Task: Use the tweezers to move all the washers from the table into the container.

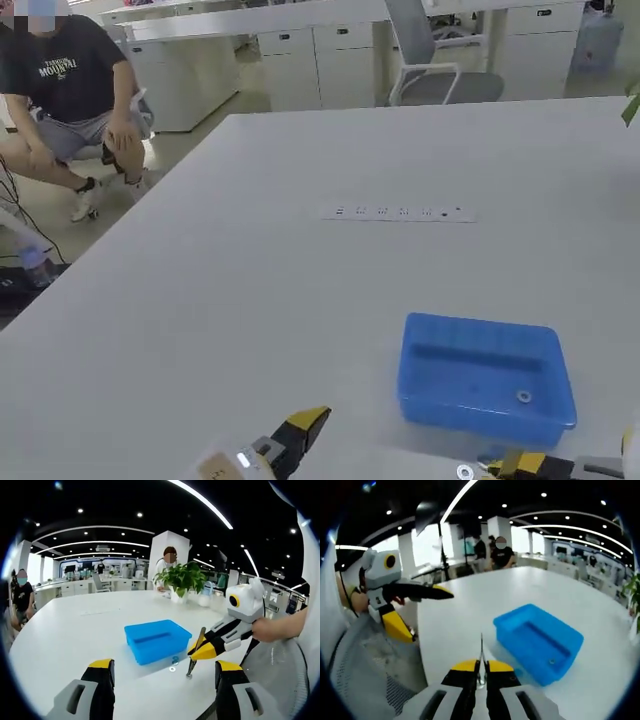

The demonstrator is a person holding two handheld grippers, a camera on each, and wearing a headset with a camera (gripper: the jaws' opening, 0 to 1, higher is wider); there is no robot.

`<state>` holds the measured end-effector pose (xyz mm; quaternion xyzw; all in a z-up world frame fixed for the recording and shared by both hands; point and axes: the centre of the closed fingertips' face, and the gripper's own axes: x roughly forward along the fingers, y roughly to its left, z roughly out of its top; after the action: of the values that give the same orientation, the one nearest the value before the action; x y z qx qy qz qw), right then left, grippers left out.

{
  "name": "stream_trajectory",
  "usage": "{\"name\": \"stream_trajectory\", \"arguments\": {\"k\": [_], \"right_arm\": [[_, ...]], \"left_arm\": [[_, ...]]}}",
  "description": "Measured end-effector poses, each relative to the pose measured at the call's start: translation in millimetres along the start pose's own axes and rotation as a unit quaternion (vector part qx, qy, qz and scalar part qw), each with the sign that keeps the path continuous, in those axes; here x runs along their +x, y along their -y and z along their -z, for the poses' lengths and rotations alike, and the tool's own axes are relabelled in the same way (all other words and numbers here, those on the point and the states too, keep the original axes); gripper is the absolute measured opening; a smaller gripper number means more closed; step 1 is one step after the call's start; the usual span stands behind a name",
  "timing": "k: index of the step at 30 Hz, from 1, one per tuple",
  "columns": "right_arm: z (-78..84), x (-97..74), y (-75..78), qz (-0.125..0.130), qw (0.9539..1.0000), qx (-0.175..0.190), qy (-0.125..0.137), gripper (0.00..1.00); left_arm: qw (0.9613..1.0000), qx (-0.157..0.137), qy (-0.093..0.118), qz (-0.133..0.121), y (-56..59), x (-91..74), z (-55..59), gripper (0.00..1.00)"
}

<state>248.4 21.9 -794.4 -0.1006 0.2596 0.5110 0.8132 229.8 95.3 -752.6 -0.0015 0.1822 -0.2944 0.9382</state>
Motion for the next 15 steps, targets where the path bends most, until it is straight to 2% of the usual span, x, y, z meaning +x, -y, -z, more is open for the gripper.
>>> {"name": "stream_trajectory", "arguments": {"k": [4,8,15], "right_arm": [[-7.8,-4.3,1.5,0.0,1.0,0.001,0.008,0.03],[-24.6,-10.2,6.0,0.002,0.9996,0.01,0.027,0.03],[-51.1,-16.1,20.2,0.02,0.9988,-0.003,0.045,0.03]], "left_arm": [[1.0,0.002,-0.003,0.002,1.0,0.4,1.0,0.84],[1.0,0.0,-0.003,0.001,1.9,0.5,-0.3,0.84],[1.0,0.003,-0.007,0.004,2.1,0.9,1.3,0.84]]}}
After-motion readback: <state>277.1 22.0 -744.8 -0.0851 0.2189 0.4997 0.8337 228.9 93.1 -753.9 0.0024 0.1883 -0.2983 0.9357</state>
